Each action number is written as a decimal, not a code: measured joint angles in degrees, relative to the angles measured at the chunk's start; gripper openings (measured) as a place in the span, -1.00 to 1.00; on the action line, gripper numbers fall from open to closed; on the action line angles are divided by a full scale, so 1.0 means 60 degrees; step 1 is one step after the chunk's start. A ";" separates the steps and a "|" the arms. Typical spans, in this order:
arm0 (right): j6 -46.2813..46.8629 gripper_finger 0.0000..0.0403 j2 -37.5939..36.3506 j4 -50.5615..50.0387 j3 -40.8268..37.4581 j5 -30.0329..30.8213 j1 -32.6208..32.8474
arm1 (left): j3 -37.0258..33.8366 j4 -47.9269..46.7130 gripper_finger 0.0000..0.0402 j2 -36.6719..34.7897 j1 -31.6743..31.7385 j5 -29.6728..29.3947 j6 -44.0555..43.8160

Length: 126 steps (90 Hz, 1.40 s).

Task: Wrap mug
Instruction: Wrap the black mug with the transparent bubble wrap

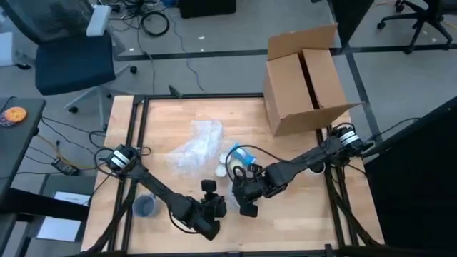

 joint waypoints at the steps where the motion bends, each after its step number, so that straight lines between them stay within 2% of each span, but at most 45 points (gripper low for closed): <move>1: 0.0001 -1.00 0.0055 -0.0003 0.0000 -0.0028 -0.0003 | 0.0038 -0.0091 -0.86 -0.0019 -0.0003 -0.0001 -0.0001; 15: 0.0005 -1.00 0.0693 -0.0133 0.0035 -0.0598 -0.0100 | 0.0441 -0.1215 -0.86 -0.0342 -0.0074 -0.0039 -0.0053; 33: 0.0011 -1.00 0.0831 -0.0271 0.0047 -0.1004 -0.0218 | 0.0744 -0.1848 -0.86 -0.0735 -0.0333 -0.0518 -0.0259; 44: -0.0123 -1.00 0.0676 -0.0314 0.0011 -0.1475 -0.0258 | 0.0753 -0.1911 -0.86 -0.0774 -0.0417 -0.0554 -0.0263; 73: -0.0134 -1.00 -0.0060 -0.0827 -0.0015 -0.1670 -0.0119 | 0.0753 -0.1904 -0.86 -0.0774 -0.0439 -0.0555 -0.0278; 87: 0.0105 -1.00 -0.0783 -0.0916 -0.0015 -0.1466 0.0041 | 0.0753 -0.1900 -0.86 -0.0774 -0.0439 -0.0550 -0.0278; 99: 0.0200 -1.00 -0.1238 -0.0821 -0.0006 -0.0241 0.0263 | 0.0756 -0.1897 -0.86 -0.0774 -0.0439 -0.0544 -0.0278; 109: 0.0360 -1.00 -0.1150 -0.0817 0.0004 0.0647 0.0336 | 0.0756 -0.1886 -0.86 -0.0774 -0.0439 -0.0543 -0.0285; 117: 0.0361 -1.00 -0.0732 -0.0744 0.0004 0.0556 0.0285 | 0.0756 -0.1879 -0.86 -0.0774 -0.0439 -0.0522 -0.0369; 126: 0.0364 -1.00 -0.0119 -0.0726 0.0001 -0.0095 0.0240 | 0.0756 -0.1876 -0.86 -0.0774 -0.0440 -0.0501 -0.0567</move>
